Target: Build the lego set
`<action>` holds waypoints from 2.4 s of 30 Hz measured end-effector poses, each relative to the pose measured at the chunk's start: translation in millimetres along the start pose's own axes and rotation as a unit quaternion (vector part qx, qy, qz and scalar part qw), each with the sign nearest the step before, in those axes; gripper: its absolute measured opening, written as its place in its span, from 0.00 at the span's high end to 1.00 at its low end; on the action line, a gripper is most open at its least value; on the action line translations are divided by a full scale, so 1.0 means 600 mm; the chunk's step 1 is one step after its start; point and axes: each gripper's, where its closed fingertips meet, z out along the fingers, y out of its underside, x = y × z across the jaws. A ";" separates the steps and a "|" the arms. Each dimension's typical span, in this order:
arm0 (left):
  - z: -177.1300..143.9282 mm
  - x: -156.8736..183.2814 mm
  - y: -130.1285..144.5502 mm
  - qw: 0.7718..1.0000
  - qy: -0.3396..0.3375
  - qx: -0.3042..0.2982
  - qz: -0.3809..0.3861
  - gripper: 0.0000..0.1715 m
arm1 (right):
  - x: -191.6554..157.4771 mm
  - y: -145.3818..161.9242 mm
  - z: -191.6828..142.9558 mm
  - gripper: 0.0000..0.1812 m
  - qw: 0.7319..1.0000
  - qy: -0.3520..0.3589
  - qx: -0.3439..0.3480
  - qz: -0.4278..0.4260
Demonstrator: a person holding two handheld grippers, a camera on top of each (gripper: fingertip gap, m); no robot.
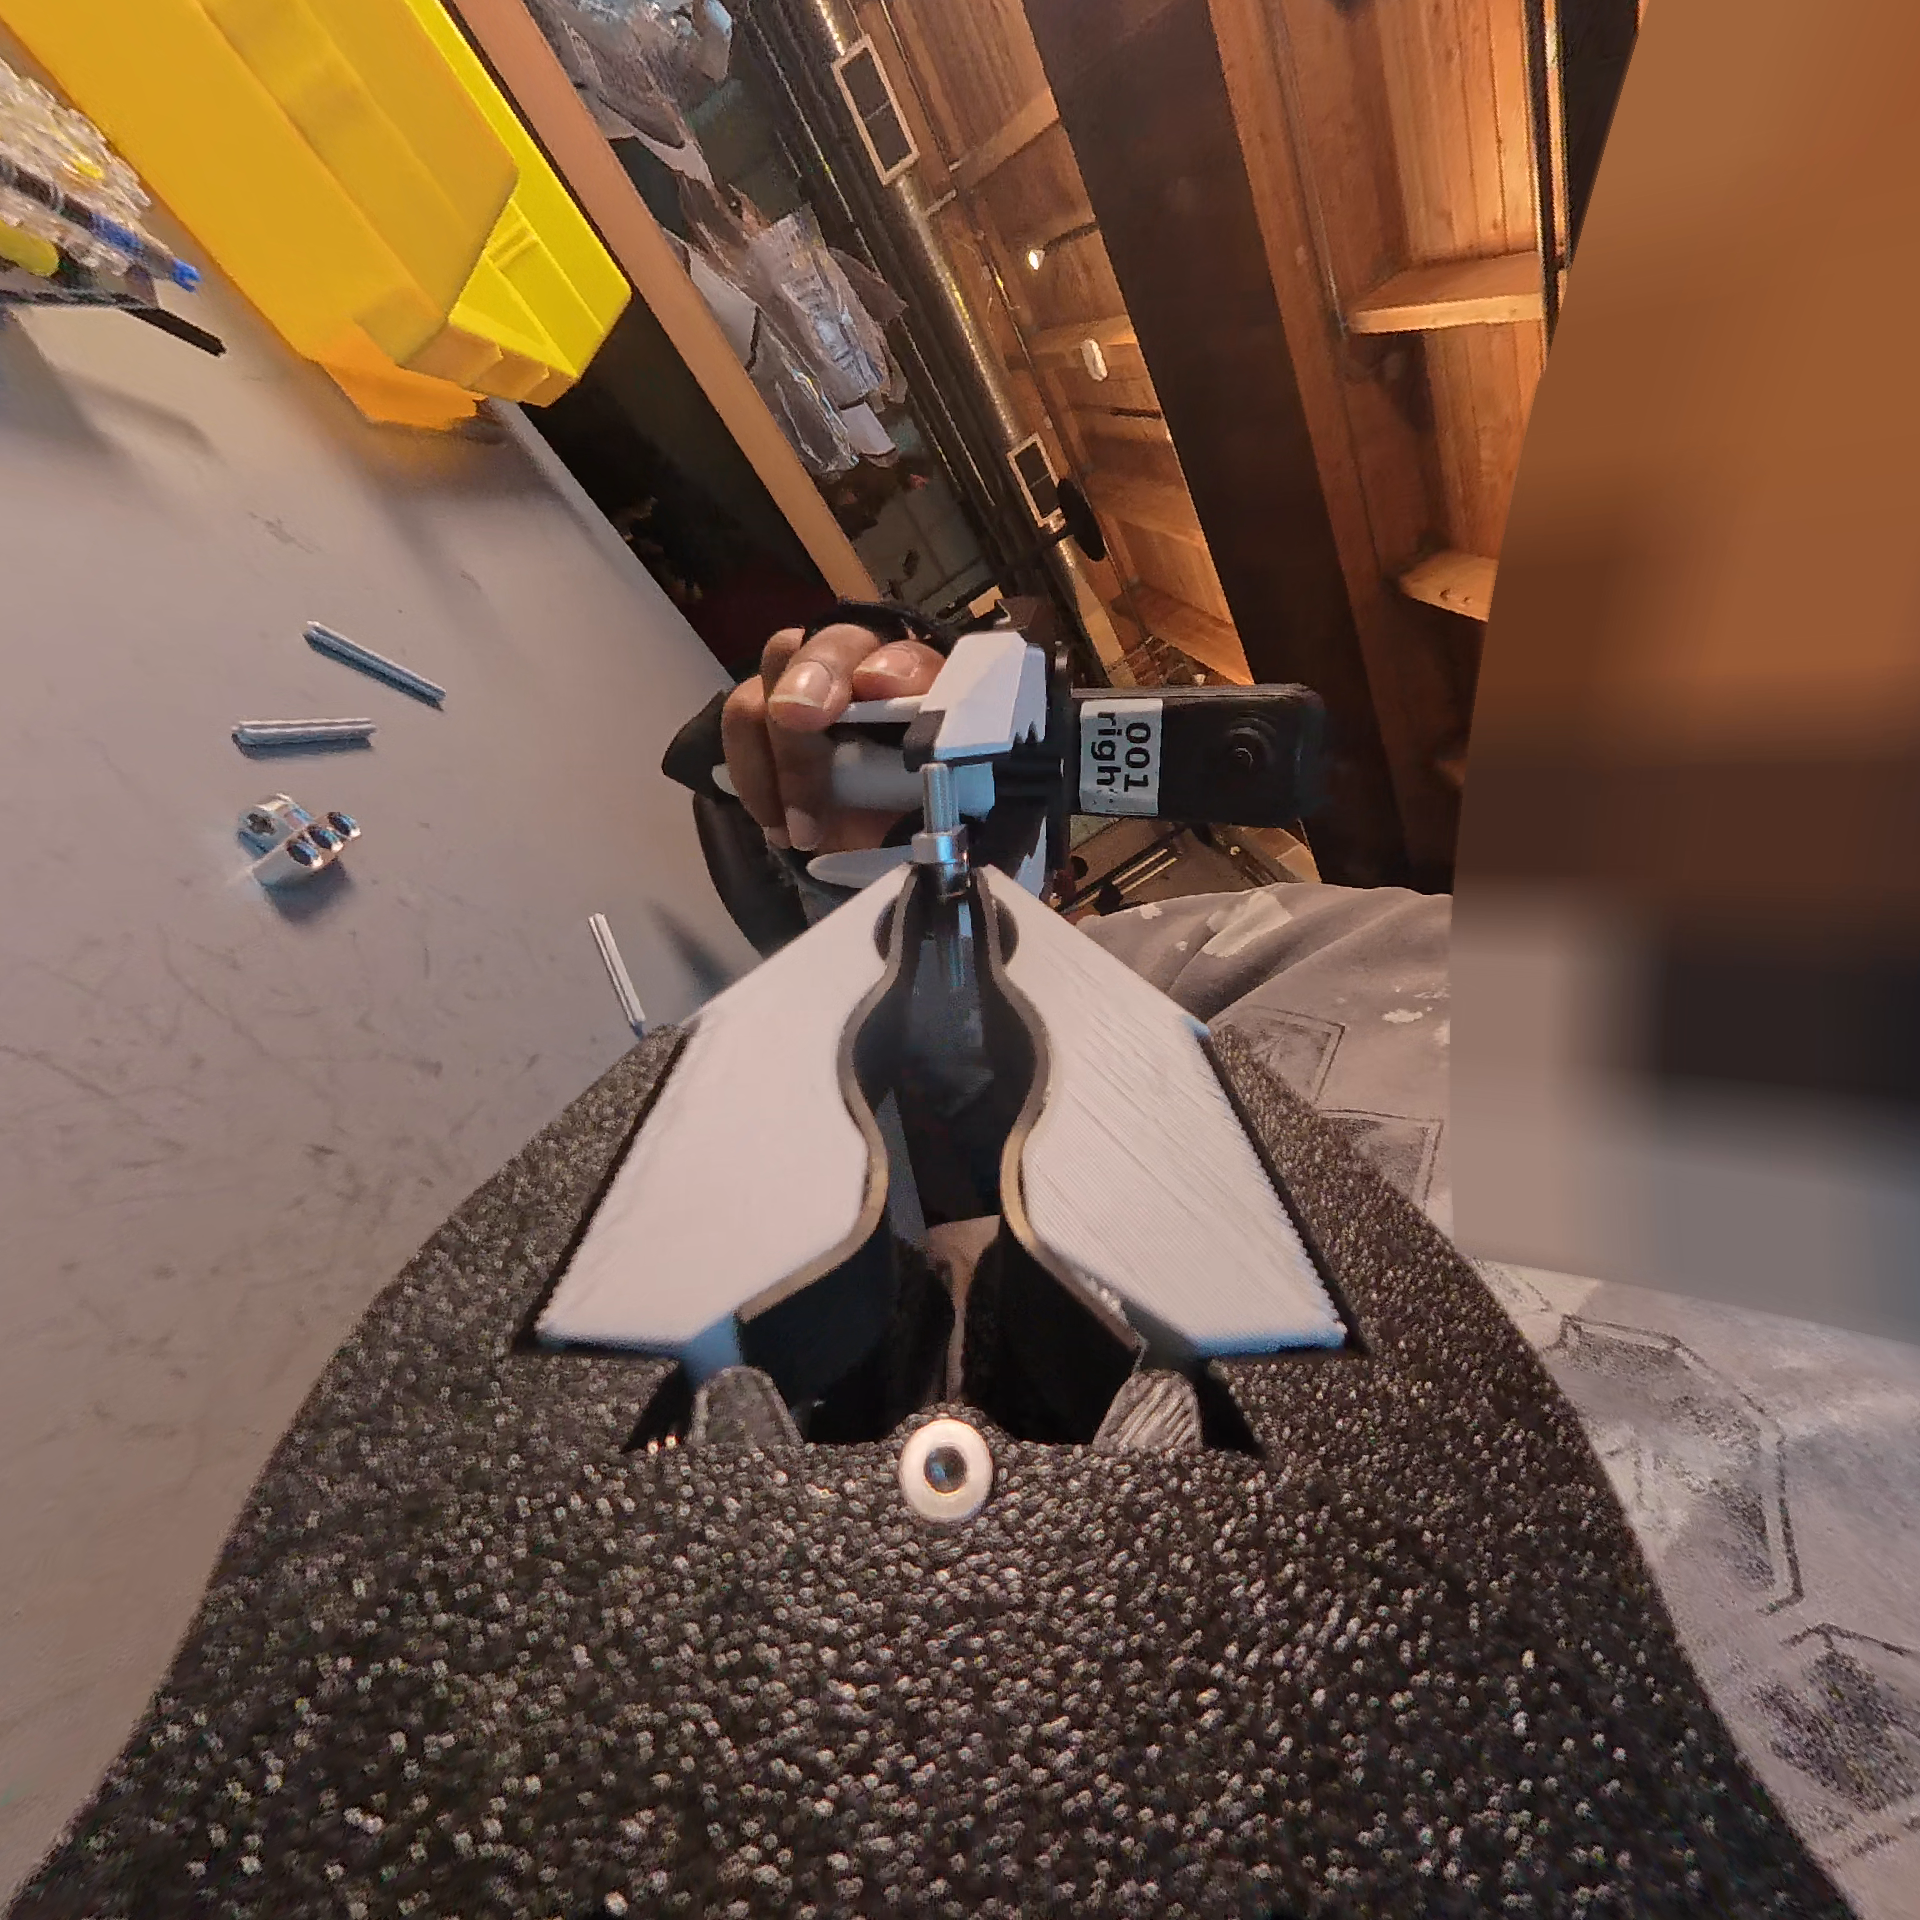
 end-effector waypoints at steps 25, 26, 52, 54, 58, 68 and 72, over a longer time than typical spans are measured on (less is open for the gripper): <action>0.000 0.014 -0.024 0.998 0.035 0.041 -0.009 0.97 | 0.005 -0.013 -0.001 0.94 0.999 -0.002 0.031 0.044; 0.000 0.017 -0.021 0.999 0.039 0.035 -0.008 0.96 | 0.002 -0.014 -0.003 0.94 0.998 -0.015 0.036 0.052; -0.036 -0.026 -0.067 0.573 -0.413 -0.102 0.701 0.96 | 0.042 -0.024 0.011 0.85 0.902 -0.045 0.090 0.420; -0.031 -0.023 -0.068 0.528 -0.421 -0.112 0.729 0.96 | 0.035 -0.017 0.019 0.83 0.905 -0.037 0.072 0.418; -0.018 -0.026 -0.057 0.463 -0.421 -0.138 0.768 0.97 | 0.026 -0.011 0.024 0.87 0.904 -0.043 0.065 0.420; -0.029 -0.010 -0.050 0.699 -0.345 -0.074 0.622 0.89 | 0.031 -0.025 -0.008 0.88 0.959 -0.038 0.083 0.267; -0.030 0.039 -0.056 0.942 -0.124 0.036 0.311 0.86 | 0.025 -0.055 -0.027 0.88 0.977 -0.034 0.122 0.169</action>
